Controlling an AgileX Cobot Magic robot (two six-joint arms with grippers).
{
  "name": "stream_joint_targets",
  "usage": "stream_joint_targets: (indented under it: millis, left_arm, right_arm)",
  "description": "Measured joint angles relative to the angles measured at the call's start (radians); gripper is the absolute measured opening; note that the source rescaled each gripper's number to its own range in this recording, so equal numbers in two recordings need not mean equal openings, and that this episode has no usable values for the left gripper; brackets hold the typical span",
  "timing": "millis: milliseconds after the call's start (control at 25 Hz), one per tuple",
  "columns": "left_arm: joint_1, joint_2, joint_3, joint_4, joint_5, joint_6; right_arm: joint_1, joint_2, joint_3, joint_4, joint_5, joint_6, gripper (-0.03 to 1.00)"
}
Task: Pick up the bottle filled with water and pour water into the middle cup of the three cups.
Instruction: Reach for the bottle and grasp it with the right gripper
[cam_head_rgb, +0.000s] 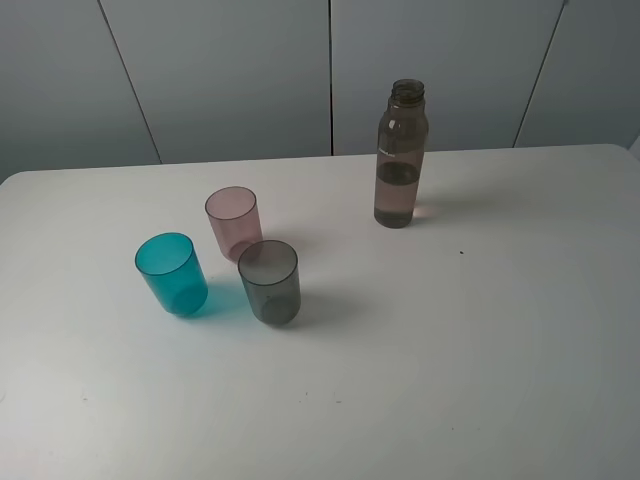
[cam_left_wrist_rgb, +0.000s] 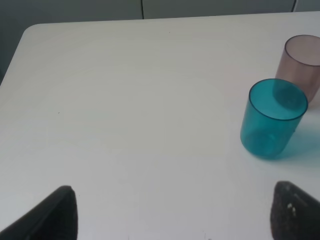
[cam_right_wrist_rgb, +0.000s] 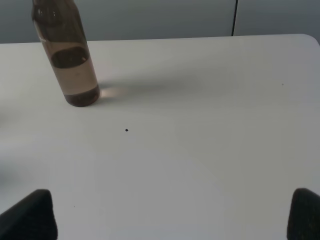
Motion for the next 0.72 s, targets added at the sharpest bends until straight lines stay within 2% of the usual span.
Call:
stream_joint_targets:
  millis: [720]
  left_arm:
    - [0.0,0.0,0.0,0.0,0.0,0.0]
  right_arm:
    - [0.0,0.0,0.0,0.0,0.0,0.0,1.0]
